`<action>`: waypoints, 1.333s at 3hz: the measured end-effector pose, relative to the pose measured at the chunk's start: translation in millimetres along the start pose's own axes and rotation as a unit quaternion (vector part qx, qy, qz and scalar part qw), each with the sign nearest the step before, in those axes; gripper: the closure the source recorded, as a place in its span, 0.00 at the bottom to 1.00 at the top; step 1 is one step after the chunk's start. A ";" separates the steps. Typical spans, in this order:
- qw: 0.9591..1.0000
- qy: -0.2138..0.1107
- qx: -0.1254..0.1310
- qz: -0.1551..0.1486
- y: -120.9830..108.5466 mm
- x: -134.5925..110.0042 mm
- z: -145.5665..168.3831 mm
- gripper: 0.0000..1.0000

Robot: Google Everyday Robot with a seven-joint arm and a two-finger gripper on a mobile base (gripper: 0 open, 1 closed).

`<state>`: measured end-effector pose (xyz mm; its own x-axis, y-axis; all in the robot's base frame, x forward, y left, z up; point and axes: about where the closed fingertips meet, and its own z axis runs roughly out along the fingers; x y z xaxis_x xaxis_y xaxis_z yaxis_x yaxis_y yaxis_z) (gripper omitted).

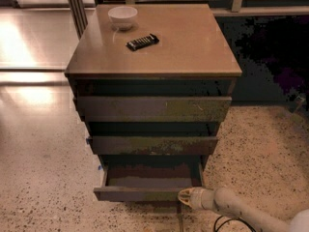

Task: Close bottom drawer

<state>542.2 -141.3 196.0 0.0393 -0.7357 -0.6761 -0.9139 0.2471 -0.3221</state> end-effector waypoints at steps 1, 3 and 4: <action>1.000 0.002 0.002 -0.004 -9.7 5.0 7.6 1.00; 1.000 0.014 0.003 -0.013 -29.1 8.2 10.2 1.00; 1.000 0.011 -0.002 -0.008 -30.8 10.7 16.3 1.00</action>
Offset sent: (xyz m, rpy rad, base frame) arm 0.0904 -0.0283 0.0061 -0.1218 -0.0340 0.0038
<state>577.3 -146.5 187.9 0.0453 -0.7534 -0.6560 -0.9148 0.2325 -0.3302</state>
